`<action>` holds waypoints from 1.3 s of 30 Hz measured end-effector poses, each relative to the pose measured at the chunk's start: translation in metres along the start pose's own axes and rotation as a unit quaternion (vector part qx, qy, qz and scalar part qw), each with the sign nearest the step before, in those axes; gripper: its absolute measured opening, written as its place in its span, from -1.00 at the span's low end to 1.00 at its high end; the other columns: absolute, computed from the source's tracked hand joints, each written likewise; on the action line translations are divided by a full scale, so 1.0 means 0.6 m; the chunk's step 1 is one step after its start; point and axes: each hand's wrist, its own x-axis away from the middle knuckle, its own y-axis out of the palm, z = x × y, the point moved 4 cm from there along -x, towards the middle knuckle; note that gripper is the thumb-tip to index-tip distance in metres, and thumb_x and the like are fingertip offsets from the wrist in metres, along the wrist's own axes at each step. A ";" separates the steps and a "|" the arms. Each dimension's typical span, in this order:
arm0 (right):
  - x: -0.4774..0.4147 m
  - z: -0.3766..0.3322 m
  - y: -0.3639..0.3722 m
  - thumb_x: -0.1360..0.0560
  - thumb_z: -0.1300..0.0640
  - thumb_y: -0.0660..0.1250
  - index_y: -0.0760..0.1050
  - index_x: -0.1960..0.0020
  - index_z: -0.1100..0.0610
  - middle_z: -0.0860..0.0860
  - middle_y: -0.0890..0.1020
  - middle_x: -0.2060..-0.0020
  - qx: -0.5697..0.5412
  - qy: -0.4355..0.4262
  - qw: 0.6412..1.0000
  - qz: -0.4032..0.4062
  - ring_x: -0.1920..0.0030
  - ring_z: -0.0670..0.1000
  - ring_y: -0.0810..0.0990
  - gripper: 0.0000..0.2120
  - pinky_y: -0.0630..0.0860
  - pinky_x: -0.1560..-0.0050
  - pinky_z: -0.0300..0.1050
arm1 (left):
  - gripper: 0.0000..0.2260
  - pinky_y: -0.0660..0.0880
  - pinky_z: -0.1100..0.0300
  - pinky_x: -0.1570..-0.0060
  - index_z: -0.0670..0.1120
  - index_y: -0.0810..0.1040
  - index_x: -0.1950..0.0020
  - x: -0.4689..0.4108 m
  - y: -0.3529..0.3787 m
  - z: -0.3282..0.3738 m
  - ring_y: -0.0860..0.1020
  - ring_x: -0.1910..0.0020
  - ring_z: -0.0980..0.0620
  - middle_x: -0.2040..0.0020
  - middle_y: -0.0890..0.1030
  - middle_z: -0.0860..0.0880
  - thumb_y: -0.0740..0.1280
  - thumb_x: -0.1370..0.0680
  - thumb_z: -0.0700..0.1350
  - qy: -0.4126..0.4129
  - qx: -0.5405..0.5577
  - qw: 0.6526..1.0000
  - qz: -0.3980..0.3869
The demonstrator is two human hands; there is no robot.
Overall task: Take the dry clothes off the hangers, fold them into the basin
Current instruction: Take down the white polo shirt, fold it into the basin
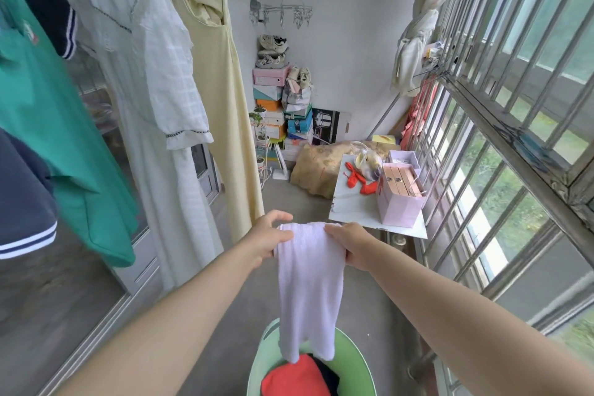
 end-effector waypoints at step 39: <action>0.014 0.034 -0.020 -0.31 -0.09 0.52 0.54 -0.22 0.00 -0.09 0.63 -0.13 0.059 -0.106 0.962 -0.244 -0.15 -0.05 0.56 -0.49 0.34 -0.21 -0.06 | -0.39 0.51 -0.17 -0.13 -0.25 0.52 -0.06 -0.002 -0.017 0.041 0.62 -0.02 -0.18 -0.02 0.63 -0.25 0.52 -0.21 0.14 0.184 -0.062 0.981 0.016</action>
